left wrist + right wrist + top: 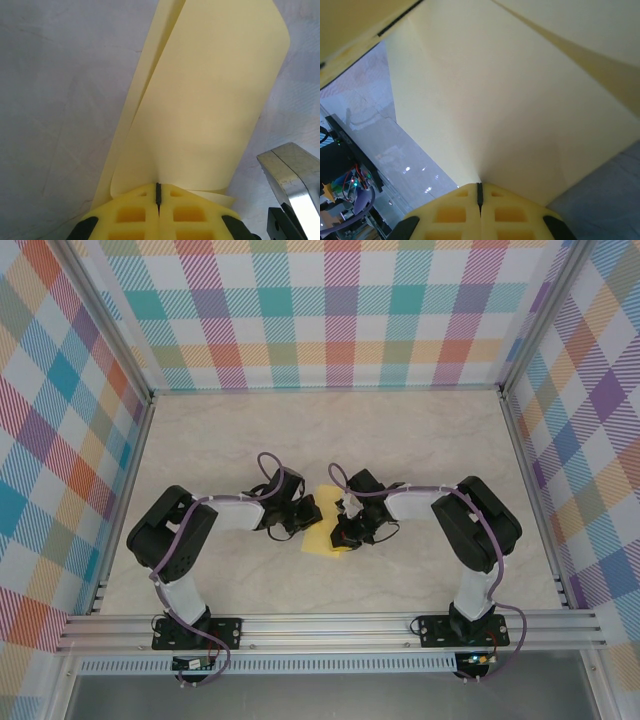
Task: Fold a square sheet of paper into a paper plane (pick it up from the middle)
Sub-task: Fold the triangle a second time at the center of the table.
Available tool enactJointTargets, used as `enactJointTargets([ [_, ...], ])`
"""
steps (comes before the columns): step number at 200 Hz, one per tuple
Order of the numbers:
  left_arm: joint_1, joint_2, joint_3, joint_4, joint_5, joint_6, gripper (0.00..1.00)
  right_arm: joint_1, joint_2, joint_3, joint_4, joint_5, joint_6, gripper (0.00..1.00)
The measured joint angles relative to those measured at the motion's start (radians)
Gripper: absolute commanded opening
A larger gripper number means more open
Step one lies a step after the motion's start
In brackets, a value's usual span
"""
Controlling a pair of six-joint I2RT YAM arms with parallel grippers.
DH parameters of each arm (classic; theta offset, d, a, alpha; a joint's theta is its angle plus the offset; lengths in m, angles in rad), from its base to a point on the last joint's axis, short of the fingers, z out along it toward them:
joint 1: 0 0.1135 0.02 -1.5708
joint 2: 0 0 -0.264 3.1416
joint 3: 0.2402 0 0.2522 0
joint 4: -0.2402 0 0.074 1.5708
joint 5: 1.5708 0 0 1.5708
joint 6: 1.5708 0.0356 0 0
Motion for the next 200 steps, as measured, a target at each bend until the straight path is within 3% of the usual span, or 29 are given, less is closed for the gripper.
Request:
enactJointTargets([
  [60,0.000,0.000,-0.013,0.027,0.001,0.004,0.00,0.000,-0.051,0.035,0.022,-0.013,0.086,0.07],
  [111,0.000,0.000,-0.013,0.029,0.001,0.003,0.00,0.006,0.055,0.108,0.045,-0.014,0.110,0.09],
  [157,0.000,0.000,-0.013,0.029,-0.003,0.003,0.00,0.010,0.075,0.084,0.044,0.001,0.097,0.12],
  [200,-0.001,0.000,-0.018,0.036,-0.004,-0.004,0.00,0.010,0.002,-0.005,0.042,0.000,0.089,0.15],
])
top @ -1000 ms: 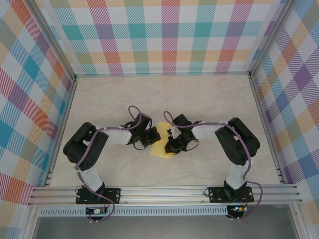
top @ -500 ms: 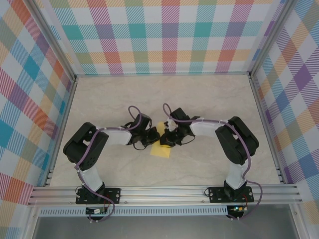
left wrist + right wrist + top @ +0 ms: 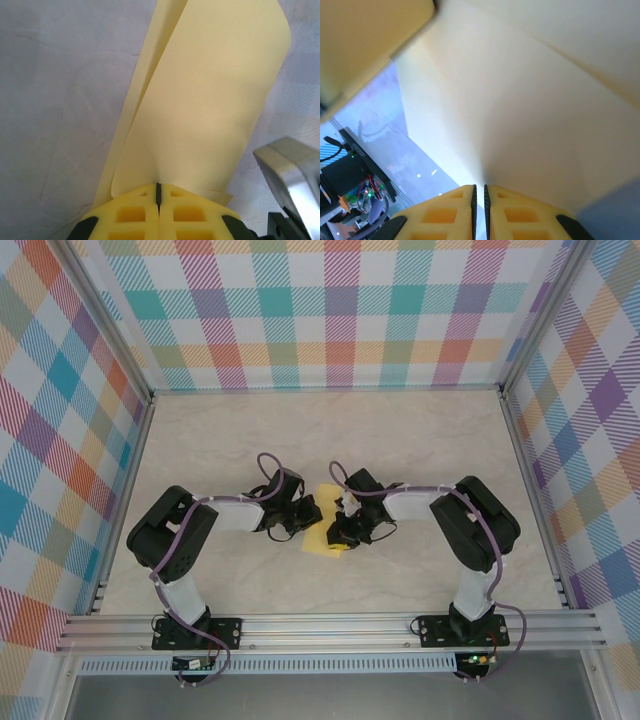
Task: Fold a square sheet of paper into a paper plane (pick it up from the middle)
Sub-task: Fold the triangle a second time at the center of the table.
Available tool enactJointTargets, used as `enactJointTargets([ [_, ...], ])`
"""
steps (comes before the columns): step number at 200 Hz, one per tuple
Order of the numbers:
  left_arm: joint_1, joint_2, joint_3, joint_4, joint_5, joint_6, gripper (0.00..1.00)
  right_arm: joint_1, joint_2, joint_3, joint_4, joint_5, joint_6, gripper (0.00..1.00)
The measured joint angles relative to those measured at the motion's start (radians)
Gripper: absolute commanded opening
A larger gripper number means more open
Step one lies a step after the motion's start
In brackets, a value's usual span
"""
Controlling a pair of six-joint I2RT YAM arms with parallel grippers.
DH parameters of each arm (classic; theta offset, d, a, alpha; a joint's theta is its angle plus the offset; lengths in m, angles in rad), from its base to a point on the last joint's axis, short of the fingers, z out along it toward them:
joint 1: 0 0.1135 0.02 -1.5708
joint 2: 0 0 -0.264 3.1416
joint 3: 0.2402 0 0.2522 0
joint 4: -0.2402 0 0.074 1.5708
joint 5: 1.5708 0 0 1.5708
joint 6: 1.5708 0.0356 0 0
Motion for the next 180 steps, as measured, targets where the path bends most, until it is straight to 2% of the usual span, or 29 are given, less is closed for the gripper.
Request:
enactJointTargets([
  [53,0.000,0.000,-0.001,0.002,0.000,-0.008,0.00,0.000,-0.066,-0.100,0.028,-0.012,-0.030,0.14],
  [100,0.000,0.000,-0.004,0.006,0.001,-0.008,0.00,0.000,-0.114,-0.109,-0.085,0.006,-0.051,0.08],
  [141,0.000,-0.001,-0.007,0.013,0.001,-0.007,0.00,0.000,-0.127,-0.053,-0.061,0.006,-0.007,0.03],
  [180,0.000,-0.001,-0.007,0.013,0.001,-0.007,0.00,0.000,-0.034,0.024,0.003,0.008,0.024,0.02],
])
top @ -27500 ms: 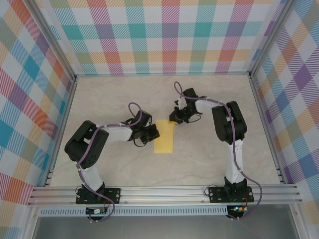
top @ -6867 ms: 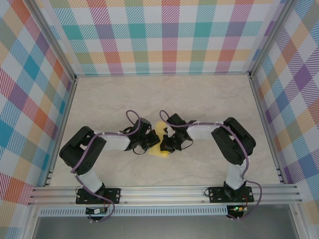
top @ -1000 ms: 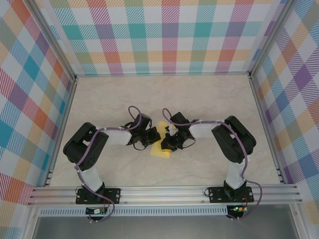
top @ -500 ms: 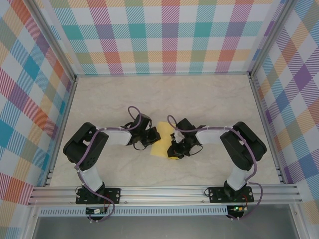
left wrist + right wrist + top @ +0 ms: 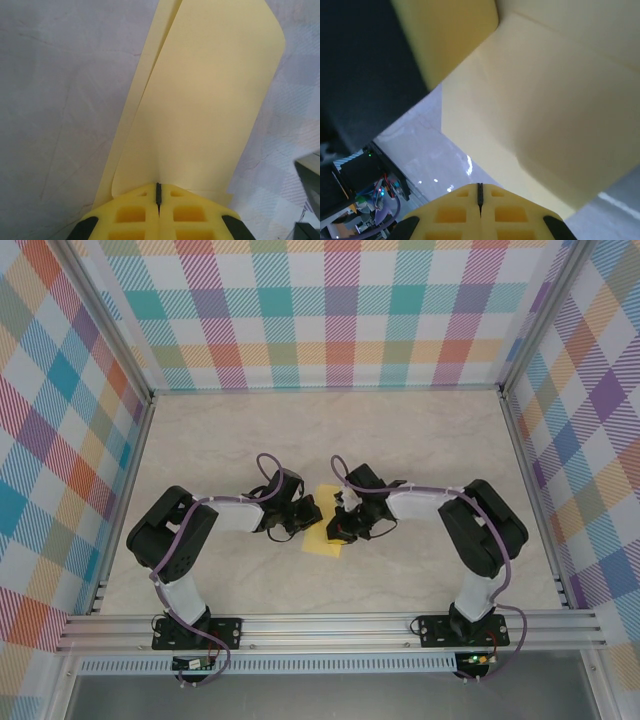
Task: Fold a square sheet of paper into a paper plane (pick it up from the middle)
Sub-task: Fold the triangle a second time at the center of the table.
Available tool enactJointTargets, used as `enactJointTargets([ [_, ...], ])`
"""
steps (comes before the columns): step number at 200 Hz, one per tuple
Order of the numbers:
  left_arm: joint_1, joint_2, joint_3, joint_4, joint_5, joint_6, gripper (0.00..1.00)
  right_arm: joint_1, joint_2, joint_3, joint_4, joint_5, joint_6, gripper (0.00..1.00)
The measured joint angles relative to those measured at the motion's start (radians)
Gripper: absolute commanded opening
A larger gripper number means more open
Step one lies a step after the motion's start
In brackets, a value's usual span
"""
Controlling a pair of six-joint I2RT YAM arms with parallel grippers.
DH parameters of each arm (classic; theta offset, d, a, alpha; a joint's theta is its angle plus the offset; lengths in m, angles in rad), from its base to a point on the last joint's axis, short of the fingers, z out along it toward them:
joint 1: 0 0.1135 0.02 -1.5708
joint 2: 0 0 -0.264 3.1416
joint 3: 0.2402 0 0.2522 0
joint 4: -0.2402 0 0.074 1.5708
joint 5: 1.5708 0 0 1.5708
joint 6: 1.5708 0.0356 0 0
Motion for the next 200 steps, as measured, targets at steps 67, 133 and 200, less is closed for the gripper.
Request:
enactJointTargets([
  [67,0.000,-0.005,0.001,-0.005,0.001,0.008,0.02,-0.003,0.011,-0.070,0.061,0.017,-0.002,0.00],
  [133,-0.002,-0.121,0.002,-0.087,-0.007,0.030,0.10,-0.004,0.016,-0.061,0.050,0.013,-0.013,0.00],
  [200,-0.036,-0.066,0.001,-0.029,0.023,0.026,0.08,-0.004,0.019,-0.055,0.041,0.013,-0.014,0.00],
])
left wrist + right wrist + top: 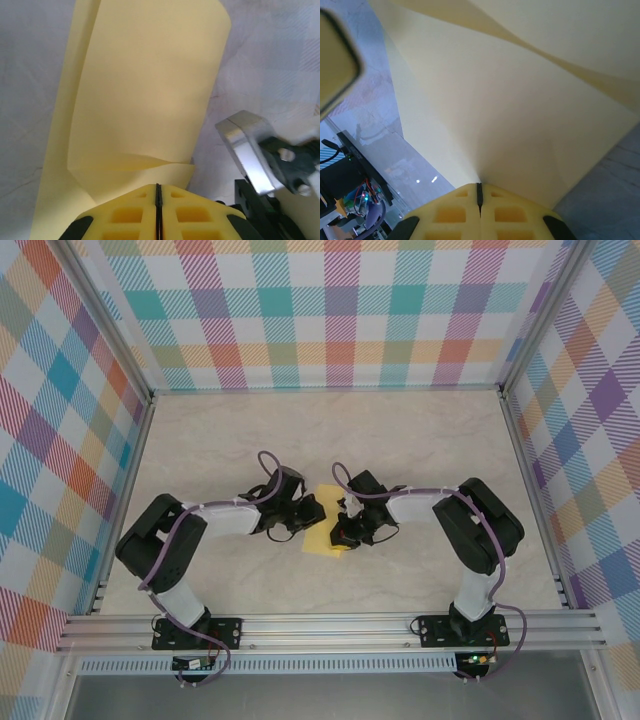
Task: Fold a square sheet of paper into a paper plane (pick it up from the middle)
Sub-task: Fold the triangle a second time at the center of the table.
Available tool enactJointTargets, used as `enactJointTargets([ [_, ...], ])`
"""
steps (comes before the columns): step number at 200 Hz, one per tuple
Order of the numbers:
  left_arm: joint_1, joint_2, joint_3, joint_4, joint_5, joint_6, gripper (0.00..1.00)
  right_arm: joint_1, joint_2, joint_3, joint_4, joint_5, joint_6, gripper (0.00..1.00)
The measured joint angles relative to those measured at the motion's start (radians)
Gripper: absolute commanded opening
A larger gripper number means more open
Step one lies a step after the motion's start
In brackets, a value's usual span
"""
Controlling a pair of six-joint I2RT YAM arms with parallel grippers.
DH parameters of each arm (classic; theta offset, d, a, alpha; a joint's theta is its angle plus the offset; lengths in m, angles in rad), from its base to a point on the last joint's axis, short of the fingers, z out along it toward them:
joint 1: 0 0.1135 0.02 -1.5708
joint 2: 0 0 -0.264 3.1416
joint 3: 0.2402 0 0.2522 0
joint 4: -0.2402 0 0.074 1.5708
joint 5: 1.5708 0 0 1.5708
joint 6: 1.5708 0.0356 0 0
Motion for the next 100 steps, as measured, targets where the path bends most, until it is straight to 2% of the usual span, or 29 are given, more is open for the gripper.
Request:
enactJointTargets([
  [30,0.000,0.052,-0.003,0.002,-0.018,0.001,0.06,0.000,0.000,0.000,-0.003,0.000,-0.003,0.00],
  [100,0.018,0.051,0.000,-0.008,-0.031,0.035,0.06,0.000,0.002,0.006,-0.018,0.004,-0.037,0.00],
])
